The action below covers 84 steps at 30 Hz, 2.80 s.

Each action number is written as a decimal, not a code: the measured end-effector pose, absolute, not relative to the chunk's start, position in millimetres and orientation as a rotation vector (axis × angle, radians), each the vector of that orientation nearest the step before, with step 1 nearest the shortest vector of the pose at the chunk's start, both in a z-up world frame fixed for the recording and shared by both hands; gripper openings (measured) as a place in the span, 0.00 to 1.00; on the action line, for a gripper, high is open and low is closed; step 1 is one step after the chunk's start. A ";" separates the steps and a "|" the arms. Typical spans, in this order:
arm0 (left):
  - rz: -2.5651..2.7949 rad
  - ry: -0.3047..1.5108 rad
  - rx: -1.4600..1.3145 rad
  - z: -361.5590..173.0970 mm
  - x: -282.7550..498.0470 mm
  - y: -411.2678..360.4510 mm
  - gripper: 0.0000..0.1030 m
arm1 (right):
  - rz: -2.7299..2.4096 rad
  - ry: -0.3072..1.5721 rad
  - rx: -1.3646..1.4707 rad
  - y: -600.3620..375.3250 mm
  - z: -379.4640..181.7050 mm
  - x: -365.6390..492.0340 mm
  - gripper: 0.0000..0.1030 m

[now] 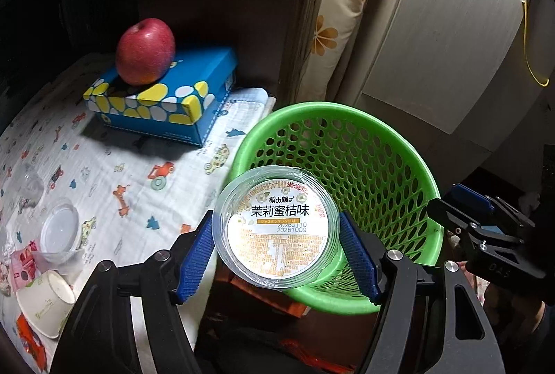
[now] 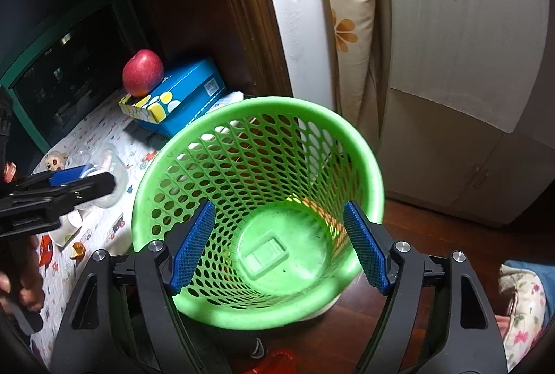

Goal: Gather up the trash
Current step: 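Carry the tray and jelly cup into the green wastebasket and release both, then grasp the paper cup with the left gripper while the right gripper approaches the bread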

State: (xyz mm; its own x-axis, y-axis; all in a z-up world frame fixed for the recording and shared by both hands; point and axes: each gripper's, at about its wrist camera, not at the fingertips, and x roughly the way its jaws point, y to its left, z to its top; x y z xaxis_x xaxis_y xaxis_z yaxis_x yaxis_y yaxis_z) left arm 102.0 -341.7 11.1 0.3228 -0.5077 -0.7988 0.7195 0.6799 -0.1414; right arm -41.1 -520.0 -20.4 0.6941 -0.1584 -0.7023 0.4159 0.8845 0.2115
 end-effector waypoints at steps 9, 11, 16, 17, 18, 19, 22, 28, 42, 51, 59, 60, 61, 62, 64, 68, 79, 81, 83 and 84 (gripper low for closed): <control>-0.893 1.005 0.281 -11.3 91.7 -386.0 0.68 | -0.363 0.727 0.411 -538.1 -25.0 -57.9 0.74; -0.899 1.008 0.285 -14.2 88.8 -391.8 0.71 | -0.367 0.726 0.413 -540.0 -25.9 -59.5 0.74; -0.920 1.023 0.264 -16.4 86.3 -392.9 0.76 | -0.373 0.717 0.421 -542.5 -25.1 -63.4 0.74; -0.919 1.020 0.260 -15.4 86.5 -391.1 0.76 | -0.371 0.715 0.422 -542.3 -24.5 -63.5 0.74; -0.915 1.016 0.256 -13.8 86.8 -388.2 0.76 | -0.367 0.713 0.421 -541.6 -23.5 -63.4 0.74; -0.909 1.012 0.250 -11.9 87.8 -384.4 0.76 | -0.364 0.711 0.417 -540.1 -22.3 -62.8 0.74; -0.885 1.005 0.227 -6.2 90.4 -368.8 0.77 | -0.344 0.706 0.409 -534.5 -18.6 -59.2 0.74; -0.797 0.971 0.205 4.3 96.5 -325.6 0.77 | -0.279 0.707 0.379 -512.3 -10.2 -43.9 0.74; -0.531 0.931 0.081 10.1 118.8 -198.8 0.77 | -0.053 0.740 0.270 -420.7 0.3 11.6 0.75; -0.337 0.916 -0.002 2.1 137.7 -109.0 0.77 | 0.089 0.787 0.207 -355.8 -11.7 42.1 0.75; -0.222 0.944 -0.070 -17.5 162.8 -49.1 0.74 | 0.211 0.839 0.142 -298.3 -28.5 61.5 0.74; -0.221 0.952 -0.075 -21.2 165.6 -43.4 0.72 | 0.224 0.846 0.133 -291.4 -31.2 64.0 0.74; -0.223 0.960 -0.083 -24.6 167.6 -39.7 0.72 | 0.237 0.855 0.126 -284.6 -33.9 66.2 0.73; -0.225 0.968 -0.091 -28.4 169.8 -37.2 0.71 | 0.249 0.865 0.120 -278.9 -36.4 69.1 0.72; -0.238 0.985 -0.118 -36.7 174.4 -31.6 0.68 | 0.278 0.880 0.111 -267.7 -42.3 74.1 0.72; -0.279 1.018 -0.171 -49.8 182.5 -25.4 0.65 | 0.314 0.908 0.092 -248.8 -52.9 82.0 0.69; -0.438 1.048 -0.268 -69.3 195.7 -23.3 0.33 | 0.367 0.948 0.054 -219.4 -69.6 101.9 0.68; -0.455 1.051 -0.278 -71.4 196.1 -22.7 0.28 | 0.377 0.952 0.047 -214.5 -71.7 106.3 0.68; -0.468 1.045 -0.295 -70.7 195.4 -21.0 0.25 | 0.392 0.956 0.037 -208.2 -74.7 110.8 0.67; -0.477 1.042 -0.306 -70.0 195.2 -20.9 0.22 | 0.397 0.959 0.031 -205.5 -76.1 112.6 0.66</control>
State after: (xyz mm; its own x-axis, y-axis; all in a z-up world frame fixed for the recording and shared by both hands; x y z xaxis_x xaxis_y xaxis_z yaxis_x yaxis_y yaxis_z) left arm 195.2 -20.9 -70.0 0.4170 -0.5144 -0.7494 0.2314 0.8574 -0.4597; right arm 112.6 -205.5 -76.1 0.5084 0.3430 -0.7899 -0.3162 0.9275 0.1993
